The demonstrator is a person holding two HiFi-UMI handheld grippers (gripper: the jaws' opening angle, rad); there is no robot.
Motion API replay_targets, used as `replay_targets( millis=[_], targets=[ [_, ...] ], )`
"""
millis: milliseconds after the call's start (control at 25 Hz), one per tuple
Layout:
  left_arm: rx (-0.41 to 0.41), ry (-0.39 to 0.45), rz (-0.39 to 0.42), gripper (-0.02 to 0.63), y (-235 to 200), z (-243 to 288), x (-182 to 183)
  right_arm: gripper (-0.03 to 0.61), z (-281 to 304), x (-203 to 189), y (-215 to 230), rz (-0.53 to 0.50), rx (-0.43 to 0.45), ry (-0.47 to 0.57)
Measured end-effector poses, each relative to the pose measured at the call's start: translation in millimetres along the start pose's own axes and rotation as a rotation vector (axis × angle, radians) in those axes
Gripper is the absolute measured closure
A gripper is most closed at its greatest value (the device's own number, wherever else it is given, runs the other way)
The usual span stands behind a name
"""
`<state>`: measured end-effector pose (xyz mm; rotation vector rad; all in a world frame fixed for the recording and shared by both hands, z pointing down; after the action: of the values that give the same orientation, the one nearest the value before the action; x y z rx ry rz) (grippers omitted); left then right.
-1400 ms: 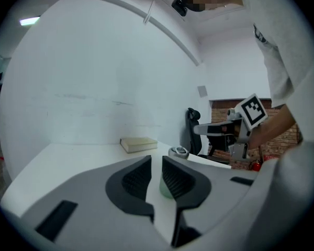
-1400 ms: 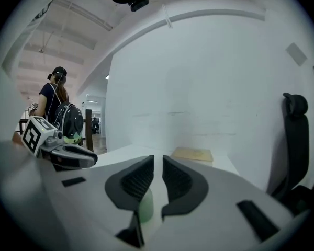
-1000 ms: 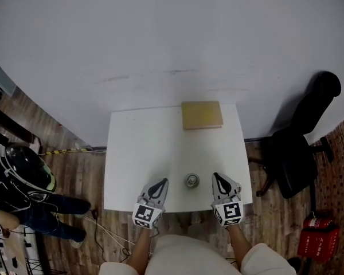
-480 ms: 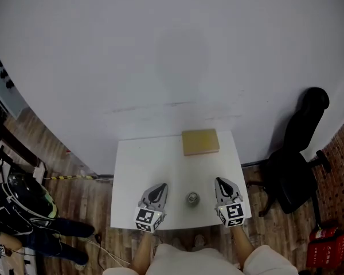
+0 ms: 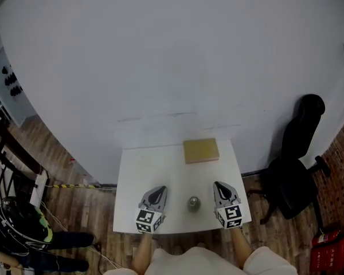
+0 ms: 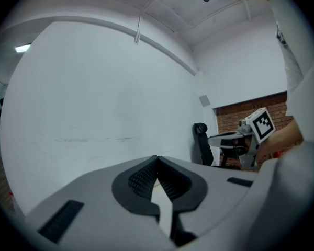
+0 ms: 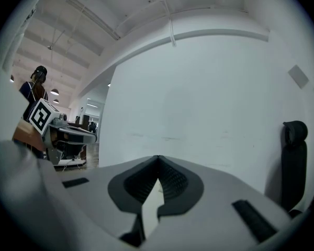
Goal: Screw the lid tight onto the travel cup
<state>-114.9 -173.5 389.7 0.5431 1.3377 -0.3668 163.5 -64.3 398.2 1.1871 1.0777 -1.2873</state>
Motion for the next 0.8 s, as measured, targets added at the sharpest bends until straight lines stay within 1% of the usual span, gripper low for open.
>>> replay_targets(
  millis=[160,360,800],
  targets=[
    [-0.003,0.002,-0.011,0.606,3.3,-3.0,1.3,0.580,-4.8,0.0,-5.4,0.011,0.004,0.001],
    [-0.011,0.001,0.000,0.607,8.4,-4.2,2.7,0.580,-9.8,0.4,-9.8,0.006,0.003,0.004],
    [-0.016,0.002,-0.009,0.606,15.3,0.0,3.4,0.580,-15.7,-1.4,-6.2,0.006,0.002,-0.010]
  ],
)
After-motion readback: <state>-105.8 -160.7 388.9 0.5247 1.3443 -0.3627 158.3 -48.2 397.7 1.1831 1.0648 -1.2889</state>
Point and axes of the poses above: the fingertips, and each gripper's own axes: z forward along the fingers, y to its right, x out of its top, the point moved 10 cm from there along -z, backward along the fingers, and after that the axes turned 7 degrees about z, right-handed, at the moved point
